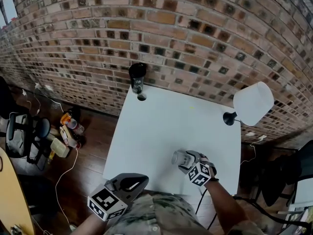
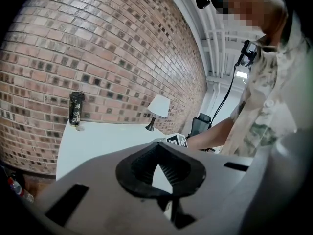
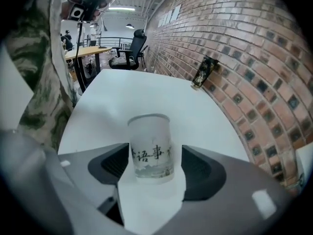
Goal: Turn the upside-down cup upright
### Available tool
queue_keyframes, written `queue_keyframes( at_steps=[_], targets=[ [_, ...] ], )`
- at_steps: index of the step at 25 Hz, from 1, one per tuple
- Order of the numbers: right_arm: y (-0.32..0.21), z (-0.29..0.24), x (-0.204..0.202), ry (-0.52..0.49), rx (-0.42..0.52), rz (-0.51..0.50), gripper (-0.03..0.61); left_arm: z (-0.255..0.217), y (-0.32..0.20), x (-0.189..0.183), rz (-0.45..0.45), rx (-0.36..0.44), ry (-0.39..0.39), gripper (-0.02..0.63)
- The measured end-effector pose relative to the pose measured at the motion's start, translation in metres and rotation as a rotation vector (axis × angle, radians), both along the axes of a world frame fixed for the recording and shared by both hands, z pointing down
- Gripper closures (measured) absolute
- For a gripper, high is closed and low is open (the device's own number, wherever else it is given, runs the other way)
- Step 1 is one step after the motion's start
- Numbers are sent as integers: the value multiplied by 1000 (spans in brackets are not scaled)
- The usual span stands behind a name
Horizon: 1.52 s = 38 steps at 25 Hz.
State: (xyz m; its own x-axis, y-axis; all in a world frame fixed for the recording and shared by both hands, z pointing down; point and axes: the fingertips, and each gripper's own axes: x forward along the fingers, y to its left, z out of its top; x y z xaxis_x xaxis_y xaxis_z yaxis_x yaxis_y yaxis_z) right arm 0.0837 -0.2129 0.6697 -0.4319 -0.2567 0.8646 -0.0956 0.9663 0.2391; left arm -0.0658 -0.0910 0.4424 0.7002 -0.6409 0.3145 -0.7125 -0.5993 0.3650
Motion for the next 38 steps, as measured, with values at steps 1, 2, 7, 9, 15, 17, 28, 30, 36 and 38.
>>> queue_keyframes(
  at_steps=[1, 2, 7, 9, 15, 17, 28, 30, 36, 38],
  targets=[
    [0, 2, 5, -8, -18, 4, 241, -1, 0, 3, 2, -1, -5, 607],
    [1, 4, 10, -15, -37, 1, 239, -1, -1, 7, 5, 2, -10, 607],
    [6, 20, 22, -25, -104, -44, 239, 1, 1, 19, -11, -12, -28, 607],
    [6, 24, 23, -38, -137, -56, 239, 2, 2, 23, -23, -20, -33, 607],
    [-4, 16, 29, -50, -126, -45, 307, 4, 2, 32, -52, -27, -30, 607],
    [-6, 12, 33, -21, -106, -43, 307, 3, 1, 34, -57, -19, -23, 607],
    [-18, -26, 43, 519, 139, -348, 310, 9, 4, 16, -95, 8, 34, 607],
    [-23, -30, 41, 620, 167, -404, 310, 11, 5, 10, -98, 14, 43, 607],
    [-19, -22, 30, 853, 170, -510, 311, 14, 9, -31, -134, 25, 44, 607],
    [-17, -20, 24, 910, 169, -527, 311, 16, 11, -43, -138, 24, 42, 607]
  ],
)
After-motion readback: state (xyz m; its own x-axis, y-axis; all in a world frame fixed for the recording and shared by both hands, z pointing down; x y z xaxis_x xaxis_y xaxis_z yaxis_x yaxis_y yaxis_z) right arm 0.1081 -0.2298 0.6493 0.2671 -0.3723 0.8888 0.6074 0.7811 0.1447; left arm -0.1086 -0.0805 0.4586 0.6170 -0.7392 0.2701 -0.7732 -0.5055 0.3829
